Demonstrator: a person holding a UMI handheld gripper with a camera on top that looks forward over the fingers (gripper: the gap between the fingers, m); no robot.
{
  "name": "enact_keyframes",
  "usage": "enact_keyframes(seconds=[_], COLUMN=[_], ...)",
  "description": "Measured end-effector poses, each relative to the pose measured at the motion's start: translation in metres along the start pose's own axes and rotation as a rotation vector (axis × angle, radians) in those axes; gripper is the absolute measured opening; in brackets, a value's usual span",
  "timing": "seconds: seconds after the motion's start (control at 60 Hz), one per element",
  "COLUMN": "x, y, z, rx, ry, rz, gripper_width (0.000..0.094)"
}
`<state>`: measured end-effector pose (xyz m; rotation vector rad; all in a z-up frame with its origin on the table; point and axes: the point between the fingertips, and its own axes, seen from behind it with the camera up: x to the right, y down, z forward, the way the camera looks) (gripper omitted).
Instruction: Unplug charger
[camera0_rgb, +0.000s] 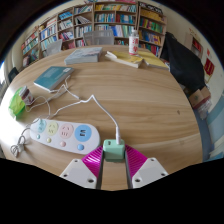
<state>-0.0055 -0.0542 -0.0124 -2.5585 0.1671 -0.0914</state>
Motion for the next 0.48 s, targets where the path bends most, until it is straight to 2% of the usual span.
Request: enact_keyframes(seconds=[0.033,0.067,0.133,0.217,0.267,0.483], x=[0.0,0.001,0.012,0.015,0.01,-0.02], y=[0.0,-0.002,-0.004,-0.013,-0.015,0.004], z=[0.001,-0.002,-0.005,-0.023,-0.038,-0.132], rx=[-0.006,-0.011,-0.005,0.033,0.052,0.114], ry=[0.005,0.021,0.081,0.09,0.09,0.11], rz=[-0.004,-0.005,-0.002,0.045,0.083,0.119], gripper_width=[0.037,0.0437,0.0645,0.0855,0.0829,0.0846])
